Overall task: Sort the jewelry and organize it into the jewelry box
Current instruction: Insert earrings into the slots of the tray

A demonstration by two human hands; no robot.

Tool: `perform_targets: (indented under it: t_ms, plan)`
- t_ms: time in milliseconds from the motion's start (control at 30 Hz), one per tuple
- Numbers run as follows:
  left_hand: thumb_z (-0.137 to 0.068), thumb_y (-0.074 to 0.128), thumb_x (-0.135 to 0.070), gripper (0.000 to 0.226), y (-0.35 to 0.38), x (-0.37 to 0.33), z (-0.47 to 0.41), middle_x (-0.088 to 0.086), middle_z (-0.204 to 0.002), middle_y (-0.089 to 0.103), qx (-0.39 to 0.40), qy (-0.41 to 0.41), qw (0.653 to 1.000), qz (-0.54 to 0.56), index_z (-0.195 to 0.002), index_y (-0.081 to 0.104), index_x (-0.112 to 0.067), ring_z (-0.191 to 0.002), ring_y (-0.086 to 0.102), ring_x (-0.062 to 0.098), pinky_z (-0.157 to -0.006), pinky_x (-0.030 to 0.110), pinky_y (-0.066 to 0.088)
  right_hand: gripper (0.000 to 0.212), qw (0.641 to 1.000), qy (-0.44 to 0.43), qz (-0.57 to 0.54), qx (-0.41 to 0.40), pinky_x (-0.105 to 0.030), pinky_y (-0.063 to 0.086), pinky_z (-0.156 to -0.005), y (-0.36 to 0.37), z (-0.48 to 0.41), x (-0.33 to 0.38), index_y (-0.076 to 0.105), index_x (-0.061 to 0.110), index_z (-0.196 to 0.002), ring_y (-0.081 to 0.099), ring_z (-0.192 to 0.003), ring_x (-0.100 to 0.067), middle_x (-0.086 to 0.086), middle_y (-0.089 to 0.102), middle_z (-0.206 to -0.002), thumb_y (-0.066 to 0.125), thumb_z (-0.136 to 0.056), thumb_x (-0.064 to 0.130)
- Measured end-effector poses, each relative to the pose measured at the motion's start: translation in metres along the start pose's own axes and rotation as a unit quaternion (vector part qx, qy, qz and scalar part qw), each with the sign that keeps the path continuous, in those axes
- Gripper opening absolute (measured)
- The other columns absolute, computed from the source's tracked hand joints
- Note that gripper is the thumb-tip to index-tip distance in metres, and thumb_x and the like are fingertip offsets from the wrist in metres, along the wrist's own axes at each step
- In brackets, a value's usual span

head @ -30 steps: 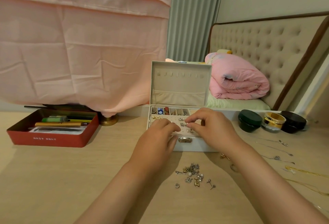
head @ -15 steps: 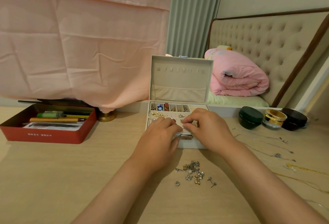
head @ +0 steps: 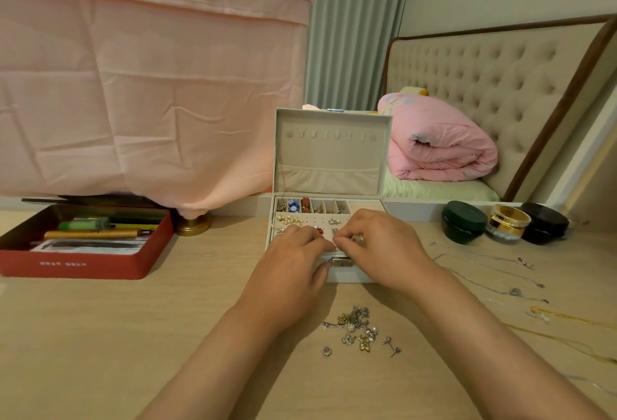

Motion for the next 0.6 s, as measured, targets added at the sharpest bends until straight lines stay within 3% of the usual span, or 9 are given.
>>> perform_targets:
  t_ms: [233,367,467,533,600]
  plan:
    - [-0.092,0.061,-0.020,0.029,-0.004,-0.003,0.001,-0.008,-0.111,0.060,-0.001,0.002,1.000,-0.005,-0.120,0.067,-0.024,-0.108,0.047,0.013,-0.091,0.028,0.039,0.010,0.999,0.033,-0.034,-0.012,-0.030,0.046,-0.081,-0.006,-0.001,0.000,0.075,0.038,-0.097,0.059,-0.101,-0.009,0.014,0.063,-0.108,0.067,-0.091,0.041]
    - [-0.091,0.060,-0.020,0.026,-0.014,-0.007,0.004,-0.009,-0.107,0.060,-0.016,0.005,1.000,-0.010,-0.115,0.068,-0.026,-0.105,0.047,0.011,-0.085,0.022,0.032,0.020,0.999,0.030,-0.032,-0.009,-0.030,0.045,-0.083,-0.010,0.004,-0.001,0.071,0.038,-0.106,0.058,-0.103,-0.008,0.015,0.061,-0.112,0.067,-0.089,0.048]
    - [-0.092,0.054,-0.029,0.018,-0.020,-0.013,0.010,-0.016,-0.095,0.059,-0.008,0.010,1.000,-0.004,-0.104,0.068,-0.031,-0.094,0.049,0.005,-0.076,0.023,0.039,0.015,0.999,-0.007,-0.036,-0.024,-0.031,0.047,-0.083,-0.023,0.013,0.005,0.071,0.038,-0.101,0.058,-0.097,-0.007,0.016,0.060,-0.104,0.067,-0.090,0.047]
    - [-0.091,0.052,-0.036,0.018,-0.018,-0.015,0.016,-0.018,-0.089,0.059,0.030,0.002,0.999,0.023,-0.101,0.066,-0.035,-0.086,0.050,0.001,-0.071,0.025,0.045,0.007,0.998,-0.044,-0.048,0.017,-0.032,0.050,-0.082,-0.026,0.023,0.012,0.072,0.037,-0.092,0.059,-0.090,-0.004,0.017,0.063,-0.095,0.070,-0.087,0.043]
    - [-0.087,0.051,-0.041,0.020,-0.009,-0.016,0.021,-0.019,-0.087,0.061,0.080,-0.006,0.996,0.038,-0.100,0.067,-0.036,-0.084,0.054,0.002,-0.071,0.024,0.047,0.004,0.990,-0.066,-0.040,0.118,-0.028,0.052,-0.077,-0.016,0.037,0.018,0.074,0.038,-0.089,0.060,-0.086,0.000,0.018,0.066,-0.090,0.074,-0.085,0.037]
Point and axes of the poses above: each hand's wrist, its own z-axis away from the middle knuckle, its own y-axis out of the palm, x = y × z, the point moved 8 cm from there along -z, towards the middle knuckle
